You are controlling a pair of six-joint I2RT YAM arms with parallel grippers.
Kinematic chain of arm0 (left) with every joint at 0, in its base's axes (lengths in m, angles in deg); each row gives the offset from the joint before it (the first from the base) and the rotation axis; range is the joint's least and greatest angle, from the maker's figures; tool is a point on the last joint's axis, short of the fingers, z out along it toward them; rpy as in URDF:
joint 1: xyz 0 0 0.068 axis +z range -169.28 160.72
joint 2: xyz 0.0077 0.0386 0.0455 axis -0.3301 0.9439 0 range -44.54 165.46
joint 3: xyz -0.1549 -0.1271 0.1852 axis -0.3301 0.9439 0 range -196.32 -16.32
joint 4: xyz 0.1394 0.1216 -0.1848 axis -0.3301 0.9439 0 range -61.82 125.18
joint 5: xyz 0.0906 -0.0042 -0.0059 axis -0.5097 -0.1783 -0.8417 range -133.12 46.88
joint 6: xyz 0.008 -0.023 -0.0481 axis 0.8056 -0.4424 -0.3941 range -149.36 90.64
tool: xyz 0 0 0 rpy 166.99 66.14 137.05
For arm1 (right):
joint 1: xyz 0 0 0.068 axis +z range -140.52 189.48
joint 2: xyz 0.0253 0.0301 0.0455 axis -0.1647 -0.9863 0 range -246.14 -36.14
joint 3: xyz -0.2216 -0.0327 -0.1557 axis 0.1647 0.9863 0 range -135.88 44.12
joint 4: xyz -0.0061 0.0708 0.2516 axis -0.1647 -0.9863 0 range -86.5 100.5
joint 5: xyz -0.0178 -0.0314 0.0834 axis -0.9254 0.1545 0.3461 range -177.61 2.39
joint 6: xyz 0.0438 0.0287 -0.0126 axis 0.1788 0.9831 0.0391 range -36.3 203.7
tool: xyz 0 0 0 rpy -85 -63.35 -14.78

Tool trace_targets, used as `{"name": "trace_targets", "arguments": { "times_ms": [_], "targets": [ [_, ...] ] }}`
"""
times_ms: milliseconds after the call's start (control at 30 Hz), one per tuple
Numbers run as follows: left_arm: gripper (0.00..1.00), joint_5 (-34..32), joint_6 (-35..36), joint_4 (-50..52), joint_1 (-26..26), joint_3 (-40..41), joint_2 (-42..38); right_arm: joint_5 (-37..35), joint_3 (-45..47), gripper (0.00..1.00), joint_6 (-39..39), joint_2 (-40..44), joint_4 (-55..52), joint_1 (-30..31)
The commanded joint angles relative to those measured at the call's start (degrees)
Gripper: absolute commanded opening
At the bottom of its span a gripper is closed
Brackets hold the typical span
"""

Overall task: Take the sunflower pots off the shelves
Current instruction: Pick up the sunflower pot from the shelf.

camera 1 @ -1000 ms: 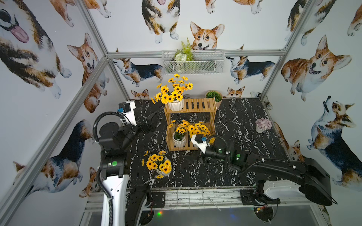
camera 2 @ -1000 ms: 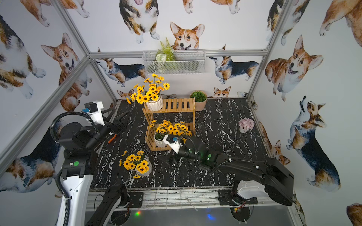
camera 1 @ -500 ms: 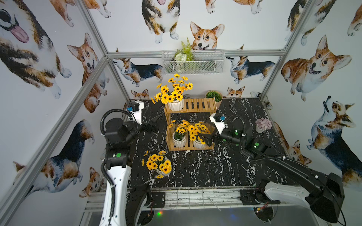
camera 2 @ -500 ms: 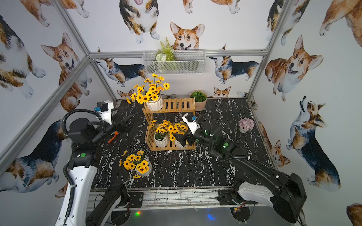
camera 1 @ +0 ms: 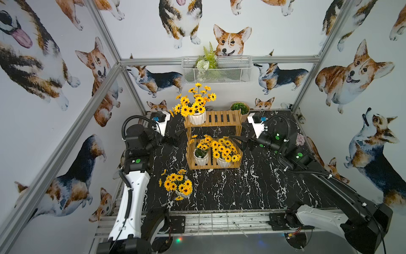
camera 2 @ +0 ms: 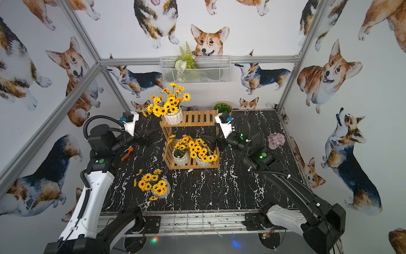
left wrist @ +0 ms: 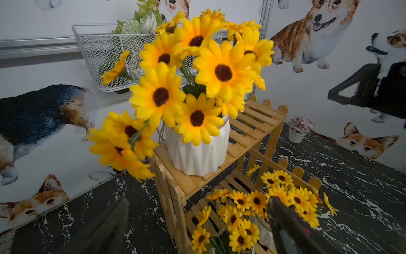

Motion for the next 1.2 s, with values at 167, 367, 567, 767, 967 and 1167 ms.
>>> {"name": "trace_targets", "arguments": {
  "times_ms": [167,367,567,767,967,1167],
  "targets": [
    [1.0,4.25,2.89,-9.51,-0.36,-0.87,5.02,2.72,-4.44,1.0,-0.66,-1.04,-3.41,-1.68],
    [1.0,5.99,3.8,-9.87,-0.69,-3.45,8.72,2.46,-6.03,1.0,-1.2,-1.3,-4.69,-2.38],
    [1.0,9.36,4.19,-10.36,-0.91,-5.65,12.66,2.7,-7.84,1.0,-1.85,-1.48,-6.44,-3.08],
    [1.0,9.26,5.46,-10.31,-2.22,-6.73,15.09,2.77,-8.96,1.0,-2.08,-1.48,-7.58,-3.44],
    [1.0,9.04,5.56,-11.3,-2.91,-7.07,16.52,2.73,-9.39,1.0,-2.25,-1.48,-8.22,-3.53],
    [1.0,9.11,5.77,-11.41,-3.55,-8.13,18.14,2.82,-9.75,1.0,-2.24,-1.48,-8.51,-3.62]
  ]
}}
